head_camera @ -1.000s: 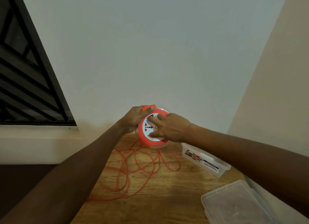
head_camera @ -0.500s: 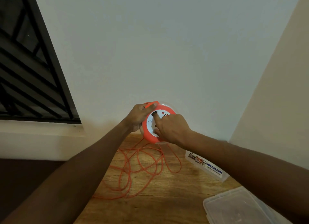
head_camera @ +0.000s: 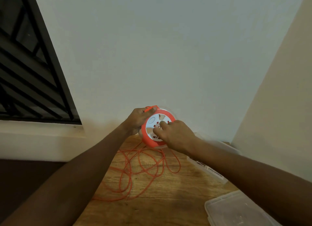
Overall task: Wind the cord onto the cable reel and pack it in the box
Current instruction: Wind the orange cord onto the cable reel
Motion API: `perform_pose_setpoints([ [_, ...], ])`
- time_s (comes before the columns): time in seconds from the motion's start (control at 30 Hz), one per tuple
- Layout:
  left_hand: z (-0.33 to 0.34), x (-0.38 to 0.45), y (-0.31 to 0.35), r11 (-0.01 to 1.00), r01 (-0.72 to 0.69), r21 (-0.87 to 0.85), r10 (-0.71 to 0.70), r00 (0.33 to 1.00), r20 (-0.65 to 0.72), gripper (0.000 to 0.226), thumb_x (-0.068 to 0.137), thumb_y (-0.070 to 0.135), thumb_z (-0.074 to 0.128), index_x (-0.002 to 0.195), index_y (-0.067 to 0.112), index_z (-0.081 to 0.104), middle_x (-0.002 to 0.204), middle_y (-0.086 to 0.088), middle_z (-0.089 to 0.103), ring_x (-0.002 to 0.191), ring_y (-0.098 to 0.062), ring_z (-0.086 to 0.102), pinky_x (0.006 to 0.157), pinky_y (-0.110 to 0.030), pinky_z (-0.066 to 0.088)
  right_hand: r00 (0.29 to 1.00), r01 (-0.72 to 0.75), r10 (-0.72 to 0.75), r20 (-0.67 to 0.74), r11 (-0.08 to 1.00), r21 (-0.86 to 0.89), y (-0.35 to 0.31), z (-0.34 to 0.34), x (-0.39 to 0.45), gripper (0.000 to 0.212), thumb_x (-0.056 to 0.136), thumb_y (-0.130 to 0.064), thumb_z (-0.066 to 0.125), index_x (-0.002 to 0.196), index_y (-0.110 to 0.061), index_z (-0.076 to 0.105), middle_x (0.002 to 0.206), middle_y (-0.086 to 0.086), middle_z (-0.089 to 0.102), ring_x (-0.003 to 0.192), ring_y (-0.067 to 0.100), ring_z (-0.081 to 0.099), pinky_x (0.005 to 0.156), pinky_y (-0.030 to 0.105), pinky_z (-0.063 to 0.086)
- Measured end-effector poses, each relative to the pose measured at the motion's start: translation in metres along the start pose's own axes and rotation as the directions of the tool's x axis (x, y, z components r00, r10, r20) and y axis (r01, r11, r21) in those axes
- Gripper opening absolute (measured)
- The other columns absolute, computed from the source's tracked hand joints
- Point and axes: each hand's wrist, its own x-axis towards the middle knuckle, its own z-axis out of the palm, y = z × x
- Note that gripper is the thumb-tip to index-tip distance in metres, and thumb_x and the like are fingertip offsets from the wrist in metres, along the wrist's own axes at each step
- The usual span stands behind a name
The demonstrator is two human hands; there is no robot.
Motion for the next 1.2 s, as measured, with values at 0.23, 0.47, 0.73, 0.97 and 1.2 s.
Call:
perform_pose_setpoints([
  [0.23, 0.006, -0.004, 0.0, 0.998, 0.011, 0.065, -0.018, 0.993, 0.113, 0.031, 0.097, 0.041, 0.064, 0.111, 0.015, 0.074, 0.104, -0.011, 0.079, 0.088, -0.029, 0.077, 0.077, -0.04, 0.064, 0.888, 0.427, -0.39, 0.243, 0.896, -0.125, 0.029, -0.006, 0.005, 0.048, 0.086, -0.017, 0.069, 0.13, -0.032, 0.057, 0.135, 0.014, 0.046, 0.092, 0.03, 0.063, 0.052, 0.034, 0.046],
  [0.47, 0.009, -0.003, 0.009, 0.998, 0.021, 0.051, -0.027, 0.992, 0.126, 0.028, 0.096, 0.039, 0.066, 0.11, 0.016, 0.074, 0.103, -0.012, 0.079, 0.085, -0.027, 0.077, 0.071, -0.037, 0.065, 0.822, 0.545, -0.456, 0.342, 0.803, -0.24, 0.018, -0.019, 0.01, 0.04, 0.093, -0.012, 0.06, 0.132, -0.019, 0.056, 0.148, 0.014, 0.034, 0.108, 0.037, 0.058, 0.067, 0.043, 0.057],
  [0.73, 0.001, -0.005, 0.012, 0.987, 0.019, 0.157, -0.039, 0.992, 0.124, 0.025, 0.097, 0.038, 0.065, 0.107, 0.016, 0.073, 0.099, -0.009, 0.079, 0.081, -0.025, 0.077, 0.069, -0.033, 0.064, 0.869, 0.42, -0.319, 0.377, 0.879, -0.226, 0.008, -0.017, 0.011, 0.054, 0.098, -0.028, 0.055, 0.148, -0.02, 0.037, 0.158, 0.014, 0.019, 0.117, 0.041, 0.05, 0.091, 0.049, 0.047],
  [0.97, 0.0, -0.005, 0.01, 1.0, -0.004, 0.025, 0.001, 0.996, 0.085, 0.037, 0.095, 0.041, 0.068, 0.121, 0.014, 0.072, 0.109, -0.014, 0.078, 0.094, -0.034, 0.076, 0.081, -0.045, 0.064, 0.947, 0.245, -0.158, 0.28, 0.918, -0.312, 0.005, -0.019, 0.015, 0.065, 0.1, -0.032, 0.045, 0.154, -0.023, 0.011, 0.132, 0.026, 0.05, 0.115, 0.037, 0.053, 0.088, 0.045, 0.049],
  [1.2, 0.005, -0.006, 0.017, 0.998, -0.031, 0.048, 0.028, 0.998, 0.06, 0.042, 0.093, 0.045, 0.068, 0.122, 0.015, 0.071, 0.11, -0.011, 0.079, 0.096, -0.037, 0.077, 0.084, -0.051, 0.063, 0.974, 0.154, -0.089, 0.208, 0.933, -0.324, 0.005, -0.021, 0.012, 0.072, 0.097, -0.03, 0.054, 0.152, -0.004, 0.016, 0.13, 0.023, 0.057, 0.101, 0.037, 0.065, 0.087, 0.045, 0.052],
])
